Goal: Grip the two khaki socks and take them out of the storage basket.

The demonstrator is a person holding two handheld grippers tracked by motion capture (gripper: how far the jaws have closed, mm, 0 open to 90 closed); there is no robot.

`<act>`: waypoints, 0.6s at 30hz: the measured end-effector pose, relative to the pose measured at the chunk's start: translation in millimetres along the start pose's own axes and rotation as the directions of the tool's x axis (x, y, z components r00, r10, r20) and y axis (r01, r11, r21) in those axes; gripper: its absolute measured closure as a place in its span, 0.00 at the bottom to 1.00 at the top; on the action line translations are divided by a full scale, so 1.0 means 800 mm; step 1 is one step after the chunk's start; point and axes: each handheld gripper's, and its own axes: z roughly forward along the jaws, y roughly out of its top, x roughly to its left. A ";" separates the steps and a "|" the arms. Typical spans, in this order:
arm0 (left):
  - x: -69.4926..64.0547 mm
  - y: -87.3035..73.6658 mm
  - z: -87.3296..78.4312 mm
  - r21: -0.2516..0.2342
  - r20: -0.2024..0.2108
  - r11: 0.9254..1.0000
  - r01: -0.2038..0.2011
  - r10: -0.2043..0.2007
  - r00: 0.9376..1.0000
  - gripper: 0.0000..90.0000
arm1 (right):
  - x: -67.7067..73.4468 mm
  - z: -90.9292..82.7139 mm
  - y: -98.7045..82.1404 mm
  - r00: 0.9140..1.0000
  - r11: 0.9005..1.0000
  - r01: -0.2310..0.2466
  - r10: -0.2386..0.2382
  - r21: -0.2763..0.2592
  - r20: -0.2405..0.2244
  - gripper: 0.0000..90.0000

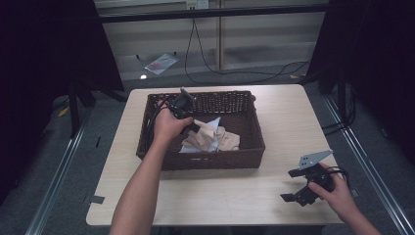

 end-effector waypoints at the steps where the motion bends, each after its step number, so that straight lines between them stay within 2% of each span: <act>1: 0.001 0.000 0.002 0.007 -0.001 1.000 -0.006 0.006 1.000 0.94 | 0.000 0.000 0.000 1.000 1.000 0.000 0.000 0.000 0.000 0.02; 9: 0.004 0.000 0.008 0.002 0.011 1.000 -0.003 0.003 1.000 0.92 | 0.000 0.001 0.000 1.000 1.000 0.000 0.000 -0.003 -0.005 0.02; 13: 0.007 -0.002 0.011 0.002 -0.008 1.000 0.007 -0.007 1.000 0.83 | 0.000 0.001 0.000 1.000 1.000 -0.002 0.001 -0.002 -0.009 0.02; 16: 0.010 -0.003 0.010 -0.020 -0.024 1.000 0.010 -0.011 1.000 0.77 | 0.000 0.001 0.000 1.000 1.000 -0.001 0.001 -0.003 -0.010 0.02; 18: 0.010 -0.004 0.012 -0.009 -0.018 1.000 0.011 -0.011 1.000 0.75 | 0.000 0.001 0.000 1.000 1.000 -0.001 0.001 0.001 -0.007 0.02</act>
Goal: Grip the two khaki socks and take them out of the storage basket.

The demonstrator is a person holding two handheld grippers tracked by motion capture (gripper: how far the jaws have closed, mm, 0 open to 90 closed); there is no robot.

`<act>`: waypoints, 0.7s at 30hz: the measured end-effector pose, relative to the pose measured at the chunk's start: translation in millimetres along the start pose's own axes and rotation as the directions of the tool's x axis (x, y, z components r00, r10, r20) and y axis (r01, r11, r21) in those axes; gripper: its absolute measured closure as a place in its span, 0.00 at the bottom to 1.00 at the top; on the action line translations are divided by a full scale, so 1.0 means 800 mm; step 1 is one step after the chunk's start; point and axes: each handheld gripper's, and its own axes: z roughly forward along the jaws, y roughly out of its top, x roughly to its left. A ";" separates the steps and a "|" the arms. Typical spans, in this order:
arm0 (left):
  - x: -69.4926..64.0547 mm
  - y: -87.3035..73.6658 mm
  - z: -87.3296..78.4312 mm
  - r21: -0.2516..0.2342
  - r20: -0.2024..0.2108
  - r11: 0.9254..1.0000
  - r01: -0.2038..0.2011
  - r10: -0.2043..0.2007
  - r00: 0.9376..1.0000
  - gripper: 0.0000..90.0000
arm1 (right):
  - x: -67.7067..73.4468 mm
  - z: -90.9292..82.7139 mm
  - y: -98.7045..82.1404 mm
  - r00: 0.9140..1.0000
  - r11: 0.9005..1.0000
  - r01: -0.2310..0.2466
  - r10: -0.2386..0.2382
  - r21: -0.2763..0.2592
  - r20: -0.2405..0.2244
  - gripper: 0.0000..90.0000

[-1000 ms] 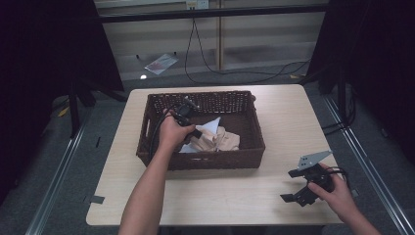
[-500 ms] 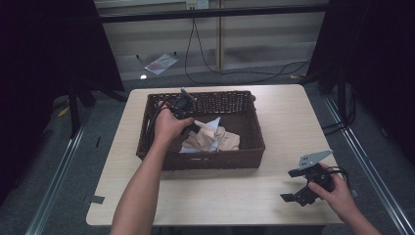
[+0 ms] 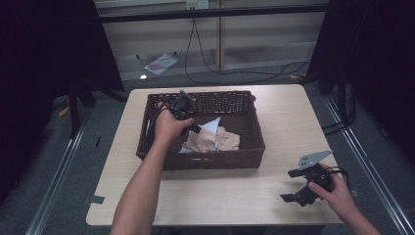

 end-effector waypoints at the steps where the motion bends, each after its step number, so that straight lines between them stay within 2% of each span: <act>1: 0.000 0.000 0.000 0.000 0.000 1.000 0.000 0.000 1.000 0.75 | 0.000 0.000 0.000 1.000 1.000 0.002 -0.002 0.001 0.001 0.02; 4: 0.000 -0.001 0.003 0.009 -0.012 1.000 -0.006 0.006 1.000 0.83 | 0.000 0.000 0.000 1.000 1.000 0.001 -0.001 0.002 0.000 0.02; 6: -0.002 0.001 0.001 0.010 -0.008 1.000 -0.009 0.009 1.000 0.94 | 0.000 0.000 0.000 1.000 1.000 0.001 -0.001 0.001 0.000 0.02; 8: -0.004 0.002 0.000 0.015 -0.002 1.000 -0.019 0.019 1.000 0.98 | 0.000 0.000 0.000 1.000 1.000 0.001 -0.001 0.001 0.000 0.02; 10: -0.011 0.006 -0.004 0.050 -0.007 0.998 -0.031 0.032 0.999 0.99 | -0.001 0.000 0.000 1.000 1.000 0.002 -0.002 0.001 0.000 0.02; 12: -0.015 0.010 -0.010 0.055 0.007 0.998 -0.040 0.040 0.999 1.00 | -0.001 0.000 0.000 1.000 1.000 0.001 -0.001 0.002 0.002 0.02; 18: -0.031 0.025 -0.039 0.067 0.001 0.996 -0.051 0.051 0.999 1.00 | -0.001 -0.001 0.000 1.000 1.000 -0.005 0.005 -0.009 -0.003 0.02; 19: -0.031 0.027 -0.046 0.076 0.005 0.995 -0.067 0.067 0.998 1.00 | -0.001 -0.001 0.000 1.000 1.000 -0.005 0.005 -0.009 -0.004 0.02; 20: -0.031 0.027 -0.046 0.076 0.005 0.995 -0.067 0.067 0.998 1.00 | -0.001 -0.001 0.000 1.000 1.000 -0.003 0.003 -0.010 -0.003 0.02; 21: -0.037 0.031 -0.056 0.072 0.002 0.995 -0.068 0.068 0.998 1.00 | 0.000 -0.002 0.000 1.000 1.000 -0.004 0.004 -0.010 -0.004 0.02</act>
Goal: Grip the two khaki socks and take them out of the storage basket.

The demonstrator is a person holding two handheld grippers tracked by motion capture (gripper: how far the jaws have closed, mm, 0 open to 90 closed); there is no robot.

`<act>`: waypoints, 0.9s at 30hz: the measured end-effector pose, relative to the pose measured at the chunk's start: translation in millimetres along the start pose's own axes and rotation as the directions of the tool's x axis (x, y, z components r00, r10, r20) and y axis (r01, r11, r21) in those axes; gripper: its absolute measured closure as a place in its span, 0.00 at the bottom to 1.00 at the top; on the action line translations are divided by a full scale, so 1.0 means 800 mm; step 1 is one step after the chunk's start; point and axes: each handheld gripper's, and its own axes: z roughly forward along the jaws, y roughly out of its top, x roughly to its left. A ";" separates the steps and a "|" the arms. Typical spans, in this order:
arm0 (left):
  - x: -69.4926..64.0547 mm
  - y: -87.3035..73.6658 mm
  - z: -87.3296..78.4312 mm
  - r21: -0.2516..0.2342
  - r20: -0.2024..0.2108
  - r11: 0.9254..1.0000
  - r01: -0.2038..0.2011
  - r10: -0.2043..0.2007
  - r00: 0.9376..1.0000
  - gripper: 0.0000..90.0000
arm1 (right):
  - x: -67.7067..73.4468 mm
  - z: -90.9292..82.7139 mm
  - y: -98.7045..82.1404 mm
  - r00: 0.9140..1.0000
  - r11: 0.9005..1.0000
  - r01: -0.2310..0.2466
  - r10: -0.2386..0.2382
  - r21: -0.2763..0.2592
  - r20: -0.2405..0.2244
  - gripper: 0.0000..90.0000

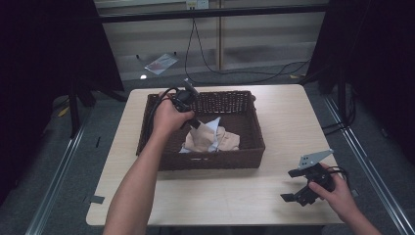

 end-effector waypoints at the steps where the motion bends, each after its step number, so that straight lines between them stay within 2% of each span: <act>1: -0.002 0.001 -0.005 -0.009 0.001 1.000 0.004 -0.004 1.000 1.00 | 0.000 0.000 0.000 1.000 1.000 0.003 -0.003 0.001 0.002 0.02; 5: -0.007 0.003 -0.020 -0.025 0.016 1.000 0.009 -0.009 1.000 1.00 | 0.000 -0.001 0.000 1.000 1.000 0.005 -0.005 0.001 0.006 0.02; 6: -0.009 0.003 -0.031 -0.030 0.029 0.999 0.014 -0.014 0.999 1.00 | 0.000 -0.001 0.000 1.000 1.000 0.006 -0.006 0.000 0.006 0.02; 9: -0.011 0.002 -0.041 -0.034 0.041 0.999 0.021 -0.020 0.999 1.00 | 0.000 -0.001 0.000 1.000 1.000 0.002 -0.002 -0.004 0.001 0.02; 10: -0.014 0.002 -0.051 -0.036 0.053 0.999 0.027 -0.025 0.998 1.00 | 0.000 -0.001 0.000 1.000 1.000 0.004 -0.004 -0.008 -0.004 0.02; 11: -0.014 0.002 -0.051 -0.036 0.053 0.999 0.027 -0.025 0.998 1.00 | 0.000 -0.001 0.000 1.000 1.000 0.004 -0.004 -0.008 -0.004 0.02; 12: -0.016 0.002 -0.063 -0.039 0.048 0.999 0.027 -0.025 0.999 1.00 | 0.000 -0.002 0.000 1.000 1.000 0.004 -0.004 -0.007 0.000 0.02; 15: -0.019 0.002 -0.079 -0.028 0.043 0.999 0.017 -0.015 0.999 1.00 | 0.001 -0.002 0.001 1.000 1.000 0.004 -0.004 -0.008 -0.003 0.02; 17: -0.021 0.002 -0.087 -0.041 0.073 0.999 0.030 -0.027 0.997 1.00 | 0.001 -0.002 0.001 1.000 1.000 0.004 -0.004 -0.008 -0.003 0.02; 27: -0.027 -0.001 -0.115 -0.024 0.068 0.999 0.021 -0.019 0.998 1.00 | 0.001 -0.001 0.001 1.000 1.000 0.004 -0.004 -0.003 -0.005 0.02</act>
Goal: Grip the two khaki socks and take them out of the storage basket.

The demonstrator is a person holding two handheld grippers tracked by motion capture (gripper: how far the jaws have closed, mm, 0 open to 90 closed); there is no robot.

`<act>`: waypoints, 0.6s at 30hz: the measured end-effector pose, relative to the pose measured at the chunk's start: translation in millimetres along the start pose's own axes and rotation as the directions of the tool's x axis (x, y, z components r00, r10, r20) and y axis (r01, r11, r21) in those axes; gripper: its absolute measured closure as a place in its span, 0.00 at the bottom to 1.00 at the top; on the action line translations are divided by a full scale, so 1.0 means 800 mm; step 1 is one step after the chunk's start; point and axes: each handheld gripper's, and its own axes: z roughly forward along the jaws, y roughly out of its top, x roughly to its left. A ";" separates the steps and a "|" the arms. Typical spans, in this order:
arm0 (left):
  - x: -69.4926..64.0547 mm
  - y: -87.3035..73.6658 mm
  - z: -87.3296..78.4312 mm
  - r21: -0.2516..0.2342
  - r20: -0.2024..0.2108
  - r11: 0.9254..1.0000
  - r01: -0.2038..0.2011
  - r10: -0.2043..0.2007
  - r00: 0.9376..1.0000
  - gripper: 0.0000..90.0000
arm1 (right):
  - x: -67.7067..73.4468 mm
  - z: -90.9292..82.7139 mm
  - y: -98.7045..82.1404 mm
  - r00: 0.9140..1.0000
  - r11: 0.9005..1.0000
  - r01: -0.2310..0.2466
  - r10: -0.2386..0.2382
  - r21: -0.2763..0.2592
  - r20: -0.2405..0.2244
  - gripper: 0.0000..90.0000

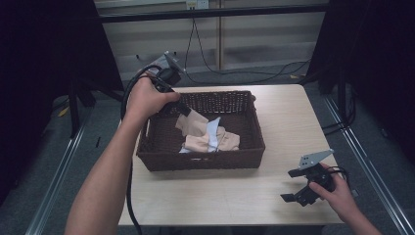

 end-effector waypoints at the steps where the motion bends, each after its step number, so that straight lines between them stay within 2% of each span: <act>1: -0.003 0.000 -0.006 0.010 0.008 1.000 -0.007 0.007 1.000 1.00 | 0.000 0.000 0.000 1.000 1.000 0.000 0.000 -0.001 -0.002 0.02; 3: -0.007 -0.001 -0.011 0.013 0.018 1.000 -0.021 0.020 1.000 1.00 | 0.000 0.000 0.000 1.000 1.000 0.000 0.000 0.001 0.000 0.02; 6: -0.010 -0.004 -0.014 -0.002 0.021 1.000 -0.020 0.020 1.000 0.99 | 0.000 0.000 0.000 1.000 1.000 0.001 -0.001 0.002 0.001 0.02; 8: -0.016 -0.008 -0.018 0.014 0.030 0.999 -0.042 0.042 0.999 0.99 | 0.000 0.000 0.000 1.000 1.000 0.000 0.000 0.001 -0.004 0.02; 14: -0.026 -0.015 -0.017 0.028 0.043 0.997 -0.076 0.075 0.996 0.99 | 0.000 0.001 0.000 1.000 1.000 0.000 0.000 0.002 -0.003 0.02; 18: -0.038 -0.020 -0.012 0.038 0.063 0.992 -0.116 0.114 0.992 0.99 | 0.000 0.001 0.000 1.000 1.000 0.001 -0.001 0.008 -0.002 0.02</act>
